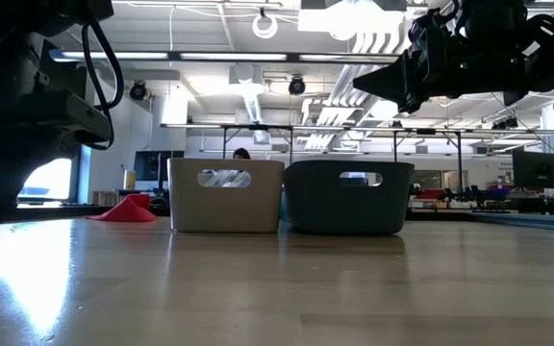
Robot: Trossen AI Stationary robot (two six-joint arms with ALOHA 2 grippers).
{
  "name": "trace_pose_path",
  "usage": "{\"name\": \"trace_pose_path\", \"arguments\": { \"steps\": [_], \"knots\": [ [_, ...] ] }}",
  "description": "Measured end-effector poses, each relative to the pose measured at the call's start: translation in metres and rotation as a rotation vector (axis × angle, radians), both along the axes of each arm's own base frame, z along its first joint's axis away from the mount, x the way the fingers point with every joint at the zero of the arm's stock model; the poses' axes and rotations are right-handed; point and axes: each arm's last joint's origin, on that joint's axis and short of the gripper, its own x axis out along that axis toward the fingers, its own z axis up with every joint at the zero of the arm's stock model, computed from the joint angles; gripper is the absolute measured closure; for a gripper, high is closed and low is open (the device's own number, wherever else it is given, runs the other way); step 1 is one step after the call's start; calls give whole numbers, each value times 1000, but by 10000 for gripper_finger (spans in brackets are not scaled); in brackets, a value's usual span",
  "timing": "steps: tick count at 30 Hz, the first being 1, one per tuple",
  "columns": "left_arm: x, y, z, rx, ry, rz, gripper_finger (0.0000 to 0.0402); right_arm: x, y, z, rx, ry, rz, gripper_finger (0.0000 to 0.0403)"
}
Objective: Pick & Place Toothbrushes
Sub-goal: Put the violet toothbrush into the light blue bin
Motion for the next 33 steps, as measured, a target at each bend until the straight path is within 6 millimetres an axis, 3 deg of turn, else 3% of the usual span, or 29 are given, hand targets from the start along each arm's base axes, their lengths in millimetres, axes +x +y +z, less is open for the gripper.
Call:
{"name": "trace_pose_path", "arguments": {
  "steps": [6, 20, 33],
  "knots": [
    [0, 0, 0, 6, -1, -14, 248, 0, 0, 0, 0, 0, 0, 401],
    [-3, 2, -2, 26, 22, -17, 372, 0, 0, 0, 0, 0, 0, 401],
    [0, 1, -2, 33, -17, -41, 380, 0, 0, 0, 0, 0, 0, 401]
  ]
}}
